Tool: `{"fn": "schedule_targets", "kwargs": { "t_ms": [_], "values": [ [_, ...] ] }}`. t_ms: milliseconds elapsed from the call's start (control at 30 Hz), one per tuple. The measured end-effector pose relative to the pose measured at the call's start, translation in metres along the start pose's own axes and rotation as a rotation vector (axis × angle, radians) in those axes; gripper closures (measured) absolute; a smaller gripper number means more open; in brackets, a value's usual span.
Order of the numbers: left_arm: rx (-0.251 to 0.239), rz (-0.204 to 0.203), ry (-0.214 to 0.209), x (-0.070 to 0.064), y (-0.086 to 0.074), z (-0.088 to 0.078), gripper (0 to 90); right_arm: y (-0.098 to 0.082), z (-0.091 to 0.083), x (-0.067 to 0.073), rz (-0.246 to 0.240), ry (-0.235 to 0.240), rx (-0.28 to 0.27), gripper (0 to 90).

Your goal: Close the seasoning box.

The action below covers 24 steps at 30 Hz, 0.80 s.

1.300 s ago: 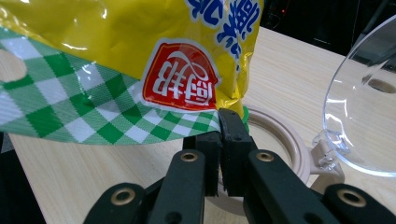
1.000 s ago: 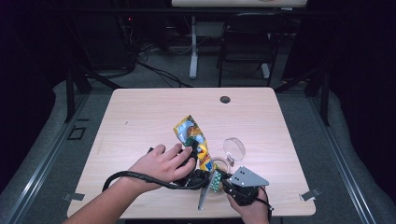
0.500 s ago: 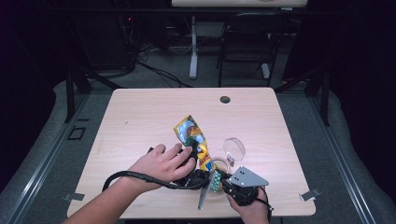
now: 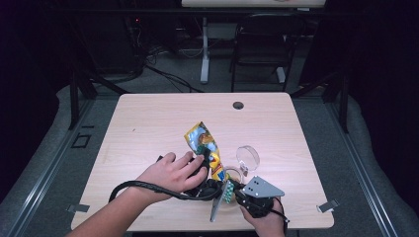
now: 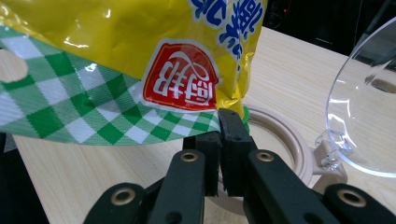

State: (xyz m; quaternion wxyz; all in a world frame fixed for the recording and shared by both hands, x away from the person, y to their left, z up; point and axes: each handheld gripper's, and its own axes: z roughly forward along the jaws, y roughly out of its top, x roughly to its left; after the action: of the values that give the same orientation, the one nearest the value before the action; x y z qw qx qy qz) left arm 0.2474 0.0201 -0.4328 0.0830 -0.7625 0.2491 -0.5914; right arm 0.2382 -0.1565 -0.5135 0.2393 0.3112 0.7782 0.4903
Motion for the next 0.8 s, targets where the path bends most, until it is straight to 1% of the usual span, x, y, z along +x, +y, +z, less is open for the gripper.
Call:
{"fn": "schedule_targets", "kwargs": {
  "t_ms": [33,67,100,133,167,200,400,433,467,533,567,600,633,667,800],
  "values": [
    [0.007,0.009,0.002,0.0006,0.0001,-0.0005,87.6,0.0000,0.0000,0.0000,0.000,0.001,0.000,87.8],
    [-0.001,0.000,0.001,0.0003,-0.0001,-0.0001,87.6,0.0001,0.0000,0.0000,-0.001,0.000,-0.001,87.8],
    [-0.001,0.002,0.001,0.0004,-0.0002,0.0000,87.6,0.0001,0.0000,-0.0001,0.000,0.000,-0.002,87.8],
    [0.001,0.007,0.003,0.0008,-0.0002,-0.0003,87.6,0.0001,0.0000,-0.0001,0.000,0.000,-0.002,87.8],
    [0.013,0.023,0.003,0.0016,0.0000,-0.0009,87.6,0.0001,0.0002,0.0001,0.003,-0.001,-0.006,87.8],
    [-0.002,0.001,0.001,0.0003,-0.0002,0.0000,87.6,0.0001,0.0001,0.0002,0.003,-0.001,-0.006,87.8],
    [-0.004,-0.008,-0.001,0.0000,-0.0003,0.0004,87.7,0.0001,-0.0001,-0.0004,0.003,0.000,-0.004,87.8],
    [0.003,0.008,0.004,0.0011,0.0001,-0.0004,87.6,0.0002,-0.0003,-0.0004,0.003,-0.001,-0.004,87.8],
    [0.027,0.039,0.004,0.0029,0.0006,-0.0018,87.6,0.0002,-0.0004,-0.0004,0.002,-0.002,-0.002,87.8],
    [0.025,0.038,0.003,0.0029,0.0004,-0.0018,87.7,0.0002,-0.0004,-0.0002,0.001,-0.002,-0.004,87.8],
    [0.013,0.025,0.004,0.0020,0.0001,-0.0010,87.6,0.0002,-0.0002,0.0000,0.003,-0.001,-0.006,87.8],
    [0.012,0.016,0.003,0.0014,-0.0001,-0.0008,87.6,0.0002,-0.0002,-0.0001,0.001,0.001,-0.005,87.8],
    [0.014,0.020,-0.005,0.0014,0.0000,-0.0007,87.6,0.0002,0.0000,0.0001,0.003,-0.001,-0.006,87.8],
    [0.013,0.015,-0.009,0.0012,-0.0001,-0.0005,87.7,0.0001,0.0000,0.0000,0.002,-0.001,-0.006,87.8],
    [0.013,0.013,-0.012,0.0016,0.0000,-0.0005,87.7,0.0002,0.0000,0.0001,0.002,0.000,-0.006,87.8]
  ]
}}
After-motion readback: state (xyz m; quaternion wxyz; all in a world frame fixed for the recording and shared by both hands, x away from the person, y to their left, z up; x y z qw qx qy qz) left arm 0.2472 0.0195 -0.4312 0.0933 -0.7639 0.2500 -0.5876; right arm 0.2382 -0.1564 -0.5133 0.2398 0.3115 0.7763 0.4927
